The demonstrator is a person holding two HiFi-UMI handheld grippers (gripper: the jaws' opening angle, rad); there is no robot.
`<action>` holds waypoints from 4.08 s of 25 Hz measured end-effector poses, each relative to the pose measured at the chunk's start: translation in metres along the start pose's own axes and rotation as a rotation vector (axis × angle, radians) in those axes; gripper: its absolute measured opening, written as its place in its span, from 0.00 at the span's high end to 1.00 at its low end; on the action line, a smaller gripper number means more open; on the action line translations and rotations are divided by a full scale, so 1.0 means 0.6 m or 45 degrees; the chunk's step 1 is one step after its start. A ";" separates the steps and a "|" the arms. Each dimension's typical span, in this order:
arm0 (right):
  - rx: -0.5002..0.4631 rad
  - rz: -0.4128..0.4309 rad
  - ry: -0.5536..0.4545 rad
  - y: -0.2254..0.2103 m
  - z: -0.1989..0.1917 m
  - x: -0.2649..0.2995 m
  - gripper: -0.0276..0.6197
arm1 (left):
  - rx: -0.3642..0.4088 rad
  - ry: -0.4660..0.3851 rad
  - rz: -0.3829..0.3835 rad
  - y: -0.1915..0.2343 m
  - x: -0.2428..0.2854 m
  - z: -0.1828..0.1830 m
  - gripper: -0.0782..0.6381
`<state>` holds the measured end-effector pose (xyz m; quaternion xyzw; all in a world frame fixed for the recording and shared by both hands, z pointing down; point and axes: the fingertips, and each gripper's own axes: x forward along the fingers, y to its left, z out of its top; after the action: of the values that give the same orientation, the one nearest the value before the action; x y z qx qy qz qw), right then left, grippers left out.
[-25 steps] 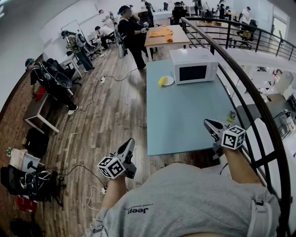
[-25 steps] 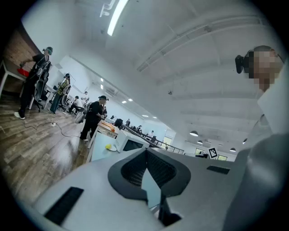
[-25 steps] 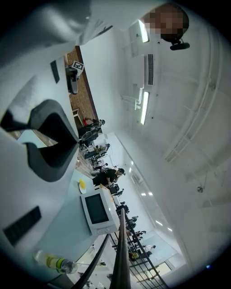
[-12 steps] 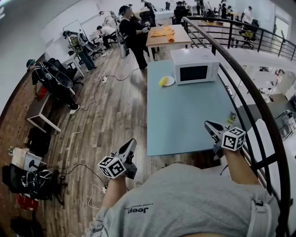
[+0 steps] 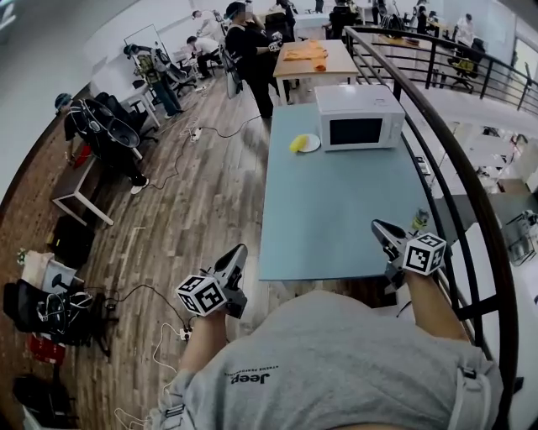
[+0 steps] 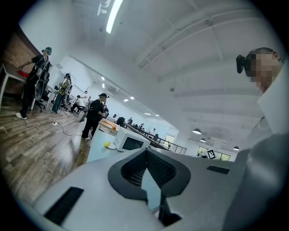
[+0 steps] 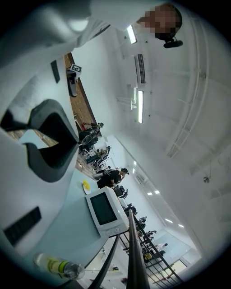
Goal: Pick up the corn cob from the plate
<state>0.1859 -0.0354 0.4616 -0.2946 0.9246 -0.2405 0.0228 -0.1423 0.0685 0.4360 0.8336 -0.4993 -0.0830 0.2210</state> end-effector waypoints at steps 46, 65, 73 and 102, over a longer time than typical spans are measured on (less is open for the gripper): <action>-0.778 0.162 0.662 -0.343 0.104 0.640 0.93 | -0.171 0.279 -0.182 0.492 0.604 0.048 0.87; -1.901 0.741 1.622 -0.482 0.020 0.970 0.61 | -0.022 0.284 -0.178 0.658 0.657 0.011 0.87; -2.093 0.847 1.942 -0.610 -0.061 1.013 0.51 | 0.012 0.333 -0.190 0.707 0.666 -0.040 0.87; -2.321 0.861 2.025 -0.719 -0.160 1.013 0.58 | -0.107 0.366 -0.224 0.684 0.639 -0.108 0.87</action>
<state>-0.1027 -0.6386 0.8045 0.2744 0.5413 0.3920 -0.6913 -0.2585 -0.4122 0.7103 0.8673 -0.3839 -0.0026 0.3169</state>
